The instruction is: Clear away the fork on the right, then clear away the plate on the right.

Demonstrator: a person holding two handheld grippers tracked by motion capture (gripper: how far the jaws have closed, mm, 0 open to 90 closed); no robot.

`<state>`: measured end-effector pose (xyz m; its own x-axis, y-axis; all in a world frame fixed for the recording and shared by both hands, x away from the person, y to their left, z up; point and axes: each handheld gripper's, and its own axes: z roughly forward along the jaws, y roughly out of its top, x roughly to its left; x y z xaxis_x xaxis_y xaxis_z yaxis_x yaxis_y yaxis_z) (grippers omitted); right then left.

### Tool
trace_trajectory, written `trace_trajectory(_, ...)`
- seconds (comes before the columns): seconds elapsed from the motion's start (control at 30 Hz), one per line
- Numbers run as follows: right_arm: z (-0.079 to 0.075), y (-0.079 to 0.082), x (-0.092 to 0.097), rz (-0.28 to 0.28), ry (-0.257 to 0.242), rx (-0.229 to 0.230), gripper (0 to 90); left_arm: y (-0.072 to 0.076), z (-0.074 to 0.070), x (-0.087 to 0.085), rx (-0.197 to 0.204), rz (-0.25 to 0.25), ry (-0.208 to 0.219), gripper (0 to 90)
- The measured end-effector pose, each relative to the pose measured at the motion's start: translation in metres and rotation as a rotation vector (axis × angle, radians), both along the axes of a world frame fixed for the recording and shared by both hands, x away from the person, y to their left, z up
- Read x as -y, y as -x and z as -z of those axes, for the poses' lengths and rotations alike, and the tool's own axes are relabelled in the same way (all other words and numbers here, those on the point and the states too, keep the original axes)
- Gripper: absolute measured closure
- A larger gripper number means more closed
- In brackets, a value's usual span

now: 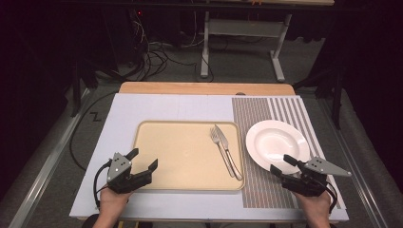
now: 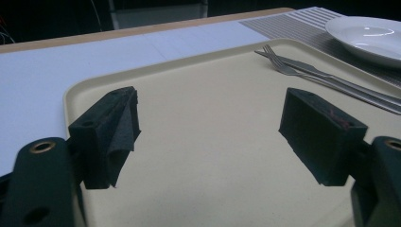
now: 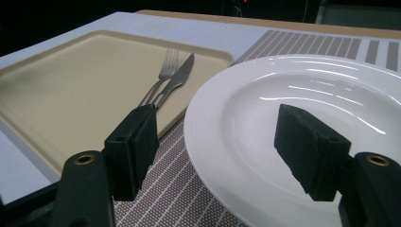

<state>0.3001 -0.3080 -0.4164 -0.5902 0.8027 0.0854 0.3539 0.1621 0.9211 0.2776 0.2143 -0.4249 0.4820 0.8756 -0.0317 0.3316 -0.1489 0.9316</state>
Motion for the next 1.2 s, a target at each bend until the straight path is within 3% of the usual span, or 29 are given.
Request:
trace_trajectory(0.27,0.002,-0.001,0.003,0.014,-0.004,-0.006,30.5,0.001,0.000,0.000,0.000,0.002,-0.004,21.8)
trace_trajectory(0.5,0.003,-0.004,-0.003,-0.002,0.063,-0.023,30.0,0.001,0.000,0.000,0.000,-0.012,-0.006,21.8)
trace_trajectory(0.63,0.002,-0.002,-0.007,-0.018,0.075,0.001,32.9,0.002,0.000,-0.001,0.003,-0.012,-0.003,21.8)
trace_trajectory(0.9,0.003,-0.002,-0.016,-0.056,0.150,-0.007,34.8,0.003,0.000,0.004,0.007,0.002,-0.028,21.8)
trace_trajectory(1.2,0.004,-0.004,-0.021,-0.079,0.144,-0.037,35.2,0.002,0.001,0.004,0.004,0.000,-0.028,21.8)
